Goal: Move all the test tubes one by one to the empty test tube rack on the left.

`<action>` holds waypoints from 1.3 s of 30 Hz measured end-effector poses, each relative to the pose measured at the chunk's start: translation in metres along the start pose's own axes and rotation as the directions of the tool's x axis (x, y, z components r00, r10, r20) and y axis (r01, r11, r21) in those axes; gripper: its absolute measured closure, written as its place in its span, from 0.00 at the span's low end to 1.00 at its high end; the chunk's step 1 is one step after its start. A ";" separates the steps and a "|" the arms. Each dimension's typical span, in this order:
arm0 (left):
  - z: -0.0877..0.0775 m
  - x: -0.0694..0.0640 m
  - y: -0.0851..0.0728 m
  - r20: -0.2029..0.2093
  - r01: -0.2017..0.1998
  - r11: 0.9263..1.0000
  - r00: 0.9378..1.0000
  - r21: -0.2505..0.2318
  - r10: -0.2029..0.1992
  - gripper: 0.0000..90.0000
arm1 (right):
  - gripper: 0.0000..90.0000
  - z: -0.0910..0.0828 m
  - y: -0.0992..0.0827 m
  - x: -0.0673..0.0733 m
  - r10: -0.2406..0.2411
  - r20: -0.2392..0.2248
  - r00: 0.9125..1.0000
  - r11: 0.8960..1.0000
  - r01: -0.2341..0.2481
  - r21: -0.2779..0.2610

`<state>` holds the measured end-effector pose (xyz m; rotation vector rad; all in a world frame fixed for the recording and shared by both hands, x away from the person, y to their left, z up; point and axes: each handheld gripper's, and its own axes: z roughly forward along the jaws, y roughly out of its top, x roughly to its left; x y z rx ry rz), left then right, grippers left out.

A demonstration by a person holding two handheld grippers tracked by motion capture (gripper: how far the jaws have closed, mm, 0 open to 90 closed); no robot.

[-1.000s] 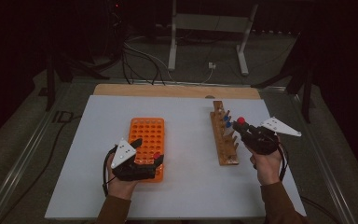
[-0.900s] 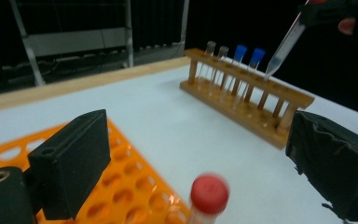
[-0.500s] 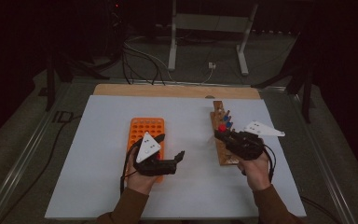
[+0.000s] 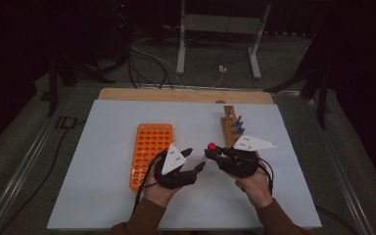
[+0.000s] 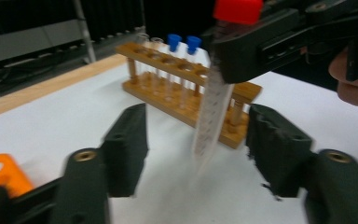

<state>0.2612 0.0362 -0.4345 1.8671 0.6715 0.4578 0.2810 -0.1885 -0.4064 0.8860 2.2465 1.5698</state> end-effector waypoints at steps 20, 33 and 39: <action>0.004 0.000 -0.006 0.004 0.003 0.999 1.000 0.040 -0.003 0.85 | 0.47 -0.003 -0.001 -0.003 0.017 -0.054 0.998 0.999 -0.020 -0.043; -0.019 0.011 -0.017 -0.015 0.023 1.000 1.000 0.013 -0.023 0.85 | 0.03 -0.027 -0.004 -0.034 0.072 0.104 0.992 0.993 -0.061 -0.103; -0.035 0.015 -0.028 -0.023 0.038 0.999 0.999 0.003 -0.037 0.85 | 0.00 -0.033 -0.009 -0.044 0.095 0.131 0.987 0.990 -0.081 -0.113</action>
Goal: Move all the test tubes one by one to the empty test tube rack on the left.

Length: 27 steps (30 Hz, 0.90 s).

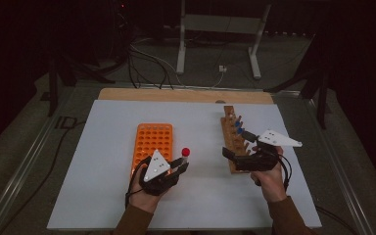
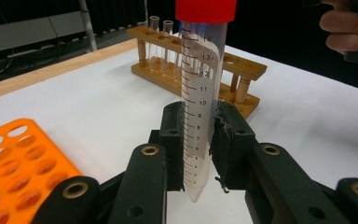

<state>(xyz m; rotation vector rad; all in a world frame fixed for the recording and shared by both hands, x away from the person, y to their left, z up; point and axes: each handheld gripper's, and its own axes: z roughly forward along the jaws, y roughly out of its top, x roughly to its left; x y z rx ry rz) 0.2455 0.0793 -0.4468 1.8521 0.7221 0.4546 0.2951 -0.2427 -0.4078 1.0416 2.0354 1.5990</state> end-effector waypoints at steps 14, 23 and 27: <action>-0.024 0.003 -0.019 -0.047 -0.016 1.000 0.999 -0.017 0.016 0.85 | 0.00 -0.003 -0.003 -0.006 0.016 0.010 1.000 1.000 -0.016 -0.001; -0.027 0.003 -0.031 -0.074 -0.037 0.999 0.997 -0.003 0.037 0.85 | 0.00 -0.005 -0.003 -0.005 0.010 0.008 1.000 1.000 -0.009 -0.014; -0.024 0.002 -0.036 -0.099 -0.046 0.999 0.994 0.008 0.046 0.85 | 0.00 -0.006 -0.003 -0.005 0.006 0.006 1.000 1.000 -0.006 -0.021</action>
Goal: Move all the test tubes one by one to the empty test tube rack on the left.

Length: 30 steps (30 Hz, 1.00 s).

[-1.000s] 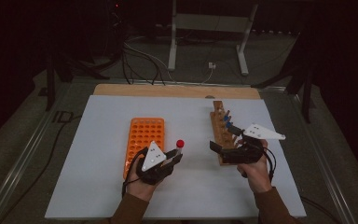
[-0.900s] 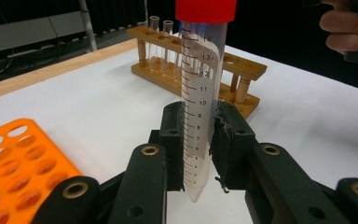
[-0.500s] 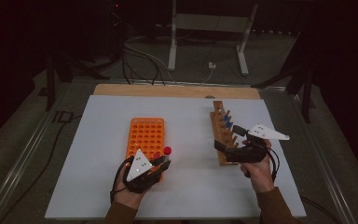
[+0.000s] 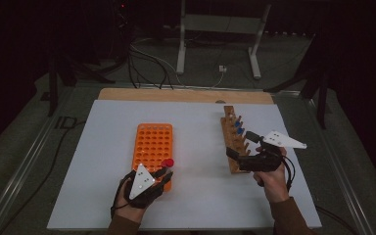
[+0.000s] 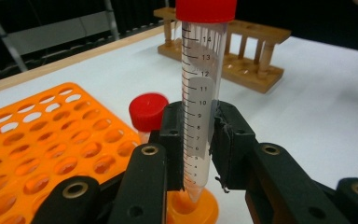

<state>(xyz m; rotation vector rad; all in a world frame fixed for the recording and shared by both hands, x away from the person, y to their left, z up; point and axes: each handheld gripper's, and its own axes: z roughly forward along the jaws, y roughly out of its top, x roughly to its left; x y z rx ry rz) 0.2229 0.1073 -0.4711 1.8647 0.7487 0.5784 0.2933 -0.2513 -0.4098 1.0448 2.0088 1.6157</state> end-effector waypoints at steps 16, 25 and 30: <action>0.007 -0.003 -0.020 -0.051 0.037 0.986 0.998 0.160 -0.029 0.85 | 0.00 0.000 -0.002 -0.002 0.004 0.004 1.000 1.000 -0.004 0.007; 0.012 -0.005 -0.020 -0.080 0.070 0.979 0.995 0.191 -0.056 0.85 | 0.00 0.001 -0.004 -0.002 0.003 0.005 1.000 1.000 -0.003 0.015; 0.012 -0.006 -0.020 -0.087 0.080 0.978 0.994 0.195 -0.064 0.84 | 0.00 0.003 -0.005 -0.002 0.005 0.005 1.000 1.000 -0.005 0.023</action>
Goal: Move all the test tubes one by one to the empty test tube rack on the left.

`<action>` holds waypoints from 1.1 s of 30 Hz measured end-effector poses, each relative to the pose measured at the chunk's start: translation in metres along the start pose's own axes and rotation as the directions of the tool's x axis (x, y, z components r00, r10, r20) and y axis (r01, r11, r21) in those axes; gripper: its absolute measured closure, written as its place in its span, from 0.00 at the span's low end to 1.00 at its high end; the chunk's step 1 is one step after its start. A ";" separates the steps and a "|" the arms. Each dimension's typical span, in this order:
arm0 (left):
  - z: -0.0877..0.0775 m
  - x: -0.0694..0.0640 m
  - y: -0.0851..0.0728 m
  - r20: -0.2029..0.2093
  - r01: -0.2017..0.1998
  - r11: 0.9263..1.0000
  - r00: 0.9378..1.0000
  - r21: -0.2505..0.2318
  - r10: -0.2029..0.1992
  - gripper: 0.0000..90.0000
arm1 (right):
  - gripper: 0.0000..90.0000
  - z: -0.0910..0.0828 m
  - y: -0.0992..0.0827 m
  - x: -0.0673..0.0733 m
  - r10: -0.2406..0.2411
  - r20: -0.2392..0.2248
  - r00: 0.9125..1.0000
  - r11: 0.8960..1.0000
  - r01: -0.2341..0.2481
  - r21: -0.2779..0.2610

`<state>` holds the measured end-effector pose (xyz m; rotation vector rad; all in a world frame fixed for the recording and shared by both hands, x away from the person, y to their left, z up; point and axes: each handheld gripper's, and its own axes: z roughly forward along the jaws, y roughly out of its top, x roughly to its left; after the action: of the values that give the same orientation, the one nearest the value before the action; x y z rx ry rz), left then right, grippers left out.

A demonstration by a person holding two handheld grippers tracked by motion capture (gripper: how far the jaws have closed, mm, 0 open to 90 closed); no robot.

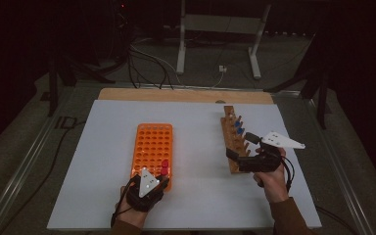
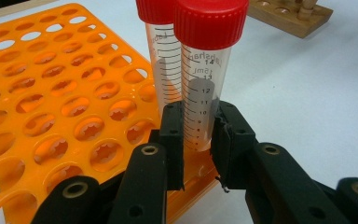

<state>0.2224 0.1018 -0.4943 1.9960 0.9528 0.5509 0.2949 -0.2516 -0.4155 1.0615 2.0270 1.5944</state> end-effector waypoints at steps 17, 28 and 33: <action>-0.021 0.009 0.010 0.089 0.023 0.988 0.996 -0.152 -0.010 0.43 | 0.00 0.003 -0.003 -0.005 0.007 0.019 1.000 1.000 -0.008 0.015; -0.025 0.023 0.025 0.100 0.146 0.956 0.987 -0.255 -0.125 0.32 | 0.00 0.004 -0.002 -0.011 0.012 0.049 0.999 1.000 -0.013 0.012; -0.019 0.028 0.031 0.045 0.144 0.960 0.989 -0.239 -0.137 0.33 | 0.00 0.005 0.002 -0.016 0.003 0.079 0.997 1.000 -0.004 0.009</action>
<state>0.2397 0.1219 -0.4567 1.7005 0.9542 0.5311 0.3095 -0.2600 -0.4175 1.1139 1.9839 1.5217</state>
